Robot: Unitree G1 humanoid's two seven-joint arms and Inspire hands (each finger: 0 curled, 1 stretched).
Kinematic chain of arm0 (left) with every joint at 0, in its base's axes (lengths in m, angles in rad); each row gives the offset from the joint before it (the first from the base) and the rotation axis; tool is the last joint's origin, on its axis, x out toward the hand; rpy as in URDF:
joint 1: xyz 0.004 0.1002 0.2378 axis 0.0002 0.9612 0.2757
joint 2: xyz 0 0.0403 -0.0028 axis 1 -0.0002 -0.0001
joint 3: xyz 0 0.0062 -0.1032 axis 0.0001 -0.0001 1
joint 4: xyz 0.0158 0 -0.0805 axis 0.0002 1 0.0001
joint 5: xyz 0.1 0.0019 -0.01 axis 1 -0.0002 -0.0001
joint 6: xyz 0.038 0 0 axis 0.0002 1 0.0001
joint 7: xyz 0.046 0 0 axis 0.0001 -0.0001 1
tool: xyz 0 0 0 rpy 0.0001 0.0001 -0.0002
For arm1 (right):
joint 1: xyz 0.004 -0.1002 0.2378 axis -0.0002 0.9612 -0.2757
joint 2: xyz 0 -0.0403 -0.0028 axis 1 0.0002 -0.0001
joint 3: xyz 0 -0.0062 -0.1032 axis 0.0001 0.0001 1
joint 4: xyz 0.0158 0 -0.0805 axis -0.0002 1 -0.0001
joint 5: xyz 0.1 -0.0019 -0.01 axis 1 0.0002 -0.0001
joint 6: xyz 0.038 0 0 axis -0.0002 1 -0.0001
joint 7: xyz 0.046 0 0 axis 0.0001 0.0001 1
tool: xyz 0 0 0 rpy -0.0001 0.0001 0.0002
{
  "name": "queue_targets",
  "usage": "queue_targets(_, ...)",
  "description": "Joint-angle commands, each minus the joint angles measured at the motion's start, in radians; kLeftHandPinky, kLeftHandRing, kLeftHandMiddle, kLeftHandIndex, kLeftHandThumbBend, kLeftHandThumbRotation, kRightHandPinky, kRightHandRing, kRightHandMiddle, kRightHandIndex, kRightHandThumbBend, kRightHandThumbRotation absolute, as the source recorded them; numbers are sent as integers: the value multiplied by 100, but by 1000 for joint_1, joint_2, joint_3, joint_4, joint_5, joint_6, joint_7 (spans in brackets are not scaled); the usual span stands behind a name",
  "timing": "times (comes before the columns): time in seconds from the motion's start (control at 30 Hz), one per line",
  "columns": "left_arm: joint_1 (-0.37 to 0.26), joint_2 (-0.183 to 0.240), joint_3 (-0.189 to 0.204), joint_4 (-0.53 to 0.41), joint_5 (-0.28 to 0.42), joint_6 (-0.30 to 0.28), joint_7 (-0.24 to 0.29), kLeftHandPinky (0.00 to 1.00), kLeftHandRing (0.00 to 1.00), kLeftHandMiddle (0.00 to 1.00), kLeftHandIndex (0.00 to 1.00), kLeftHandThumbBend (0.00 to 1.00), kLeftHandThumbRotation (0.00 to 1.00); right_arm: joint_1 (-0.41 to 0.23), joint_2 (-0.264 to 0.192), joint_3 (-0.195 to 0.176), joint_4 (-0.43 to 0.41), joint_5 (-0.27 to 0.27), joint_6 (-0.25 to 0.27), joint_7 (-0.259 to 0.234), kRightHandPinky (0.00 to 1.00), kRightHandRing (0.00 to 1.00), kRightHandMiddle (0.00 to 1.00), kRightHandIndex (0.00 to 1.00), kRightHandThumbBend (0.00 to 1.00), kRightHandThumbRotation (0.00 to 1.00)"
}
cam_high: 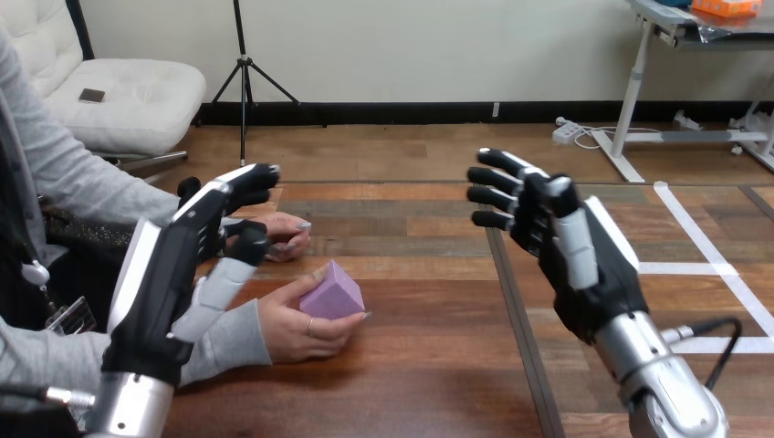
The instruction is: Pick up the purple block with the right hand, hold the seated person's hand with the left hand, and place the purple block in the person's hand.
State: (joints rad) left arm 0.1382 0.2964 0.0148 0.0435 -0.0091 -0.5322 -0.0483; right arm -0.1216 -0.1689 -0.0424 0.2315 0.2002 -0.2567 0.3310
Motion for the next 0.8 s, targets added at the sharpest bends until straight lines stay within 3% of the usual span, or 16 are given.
queue_targets(0.0, 11, -29, 7, -39, -95, -16, -53, 75, 87, 83, 79, 83, 98, 26, 28, -9, -79, 16, -47, -6, 81, 85, 86, 88, 100, 100)
queue_targets(0.3, 66, -78, -11, -94, -187, 3, -113, 83, 89, 83, 80, 80, 98, 109, 60, -8, -106, 28, -100, 2, 84, 86, 88, 89, 100, 100)
queue_targets(0.77, 122, -142, -20, -77, -144, -52, -138, 80, 81, 80, 80, 67, 99, 190, 72, -10, -139, 54, -99, 31, 86, 86, 87, 87, 100, 100)
